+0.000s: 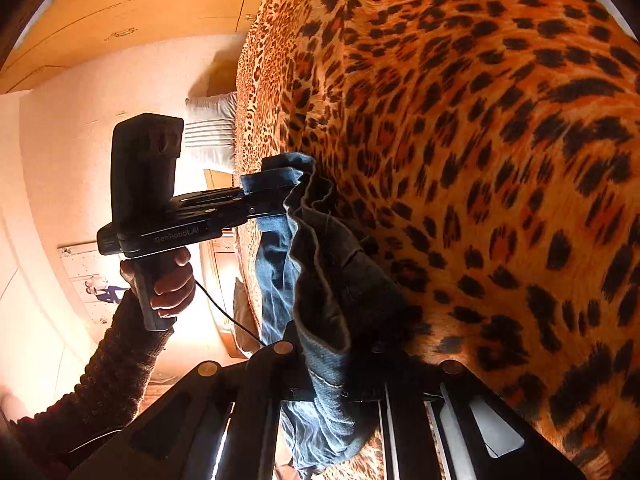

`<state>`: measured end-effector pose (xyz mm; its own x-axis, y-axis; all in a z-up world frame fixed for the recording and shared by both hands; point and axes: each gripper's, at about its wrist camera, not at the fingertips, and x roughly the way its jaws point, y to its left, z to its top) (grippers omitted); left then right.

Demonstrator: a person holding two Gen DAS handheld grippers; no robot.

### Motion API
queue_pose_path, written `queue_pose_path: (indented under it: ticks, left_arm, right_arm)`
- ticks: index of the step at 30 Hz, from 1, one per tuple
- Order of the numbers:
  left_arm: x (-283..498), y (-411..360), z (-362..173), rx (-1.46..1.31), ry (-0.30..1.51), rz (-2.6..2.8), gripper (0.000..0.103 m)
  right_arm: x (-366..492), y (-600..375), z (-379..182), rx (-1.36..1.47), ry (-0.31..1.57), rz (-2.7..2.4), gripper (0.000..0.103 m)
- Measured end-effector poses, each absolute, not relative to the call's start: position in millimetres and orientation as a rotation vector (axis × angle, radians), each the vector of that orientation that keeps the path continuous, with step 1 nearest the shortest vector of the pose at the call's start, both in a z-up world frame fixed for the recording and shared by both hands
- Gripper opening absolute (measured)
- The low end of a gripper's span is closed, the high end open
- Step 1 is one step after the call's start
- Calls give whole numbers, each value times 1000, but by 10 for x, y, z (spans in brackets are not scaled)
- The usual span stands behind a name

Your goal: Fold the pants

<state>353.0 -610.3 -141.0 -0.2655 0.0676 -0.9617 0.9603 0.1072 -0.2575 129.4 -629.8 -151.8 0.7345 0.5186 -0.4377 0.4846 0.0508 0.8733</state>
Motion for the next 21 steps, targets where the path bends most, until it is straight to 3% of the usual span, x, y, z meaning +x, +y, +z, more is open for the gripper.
queue_pose_path:
  ticks: [21]
  left_arm:
    - [3629,-5596,-652,832,1444,-1235,13]
  right_arm:
    - [1534,-6089,-999,1386,825,89,6]
